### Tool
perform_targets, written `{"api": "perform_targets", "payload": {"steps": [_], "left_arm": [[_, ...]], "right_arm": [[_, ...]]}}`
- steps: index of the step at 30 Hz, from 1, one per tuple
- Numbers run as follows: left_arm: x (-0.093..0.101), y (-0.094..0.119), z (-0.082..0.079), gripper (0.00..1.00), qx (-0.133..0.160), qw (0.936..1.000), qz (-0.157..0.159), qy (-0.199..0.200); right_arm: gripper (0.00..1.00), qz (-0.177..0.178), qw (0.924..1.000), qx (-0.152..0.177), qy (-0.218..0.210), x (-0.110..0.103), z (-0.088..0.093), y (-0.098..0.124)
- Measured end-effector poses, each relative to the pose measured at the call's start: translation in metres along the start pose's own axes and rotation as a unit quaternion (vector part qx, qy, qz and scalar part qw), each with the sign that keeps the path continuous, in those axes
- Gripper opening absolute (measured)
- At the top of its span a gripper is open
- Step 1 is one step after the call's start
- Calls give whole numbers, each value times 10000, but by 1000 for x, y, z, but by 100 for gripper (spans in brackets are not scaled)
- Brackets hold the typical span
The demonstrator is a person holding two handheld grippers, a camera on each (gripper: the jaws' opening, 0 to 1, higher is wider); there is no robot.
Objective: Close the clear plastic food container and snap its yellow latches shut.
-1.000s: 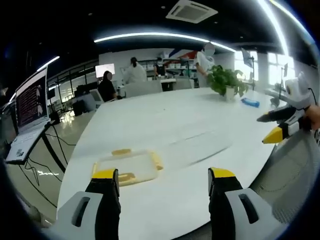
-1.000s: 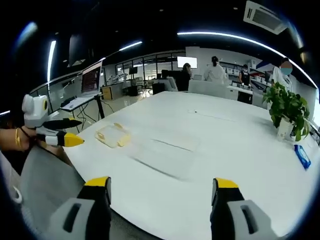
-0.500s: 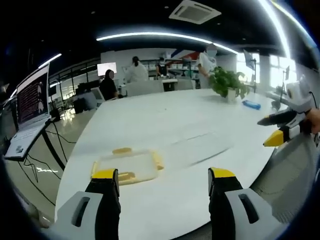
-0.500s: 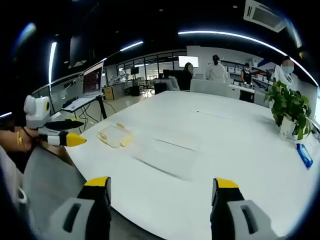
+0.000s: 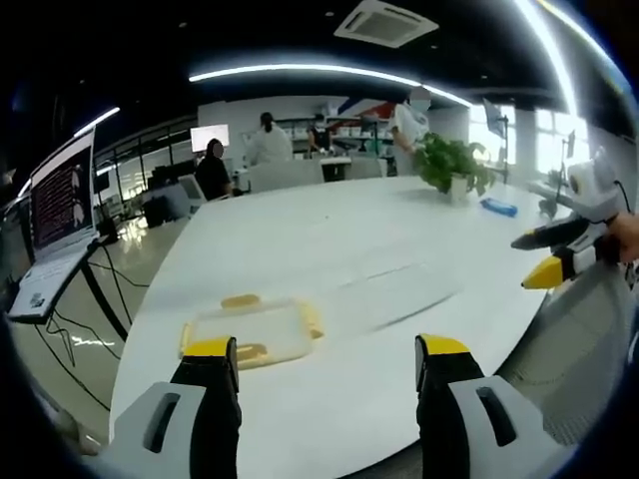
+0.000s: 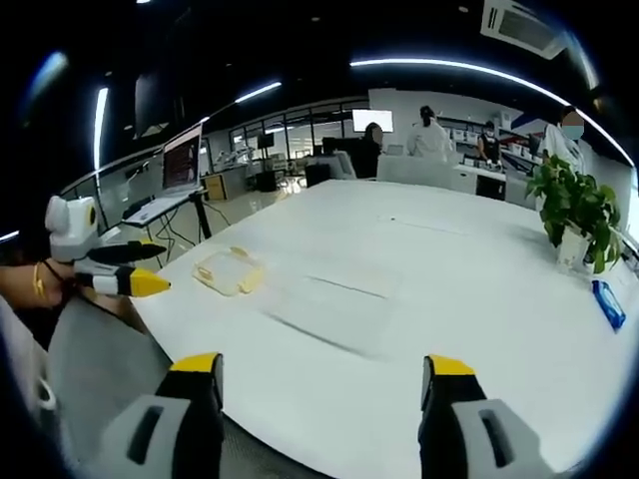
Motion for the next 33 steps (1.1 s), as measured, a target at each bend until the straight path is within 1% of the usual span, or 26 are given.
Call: {"api": "perform_targets", "payload": {"steps": [4,9,11,12,14,16,17,18,22,24,26,27,31,33], "left_arm": [[4,-2,1,71,-85,9997,22,-208],[1,-1,1,71,-45,10000,25,-84],[1,0,-1,72,19,10000,26,-30],[1,1,-4,74,105,9999,42,-13],[2,2,-5,78,146,9998,105,50],[2,2,-6,84,153,9998,128,88],[3,2,-6,87,169,9997,154,125],[4,2,-9,89,268,9992,213,197],[4,5,-12,91,380,9982,288,361],[0,6,-13,94,440,9974,239,515],[-7,8,-16,95,571,9958,50,715],[-12,10,-18,96,653,9936,2,917],[-21,14,-19,99,778,9900,-103,1171],[-23,15,-20,99,833,9893,-136,1193]], "right_arm": [[81,-45,10000,-37,2,-1,1,0],[81,-92,9999,-81,-57,-2,2,-1],[82,-127,9998,-81,-86,-2,2,-2],[82,-148,9998,-77,-111,-3,1,-3],[82,-165,9998,-77,-123,-3,1,-3],[82,-183,9997,-85,-139,-3,1,-4],[82,-191,9997,-90,-150,-3,1,-5],[82,-199,9996,-98,-167,-3,1,-5],[82,-215,9992,-146,-290,-2,2,-7],[82,-200,9991,-167,-320,-1,2,-7],[82,-207,9990,-192,-348,-1,3,-8],[82,-206,9990,-209,-339,-1,3,-8],[82,-261,9988,-255,-325,-2,4,-9],[82,-287,9989,-240,-277,-3,4,-10]]}}
Point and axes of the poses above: the point that each gripper's makers call its tool centre point, and the gripper's own axes: y roughly backward along the fingers, x roughly to its right, z roughly out of its underside, the point moved 2 cm from there along y, roughly backward along the fingers, and after that the axes turned 10 degrees about z, right-handed, at the moved point
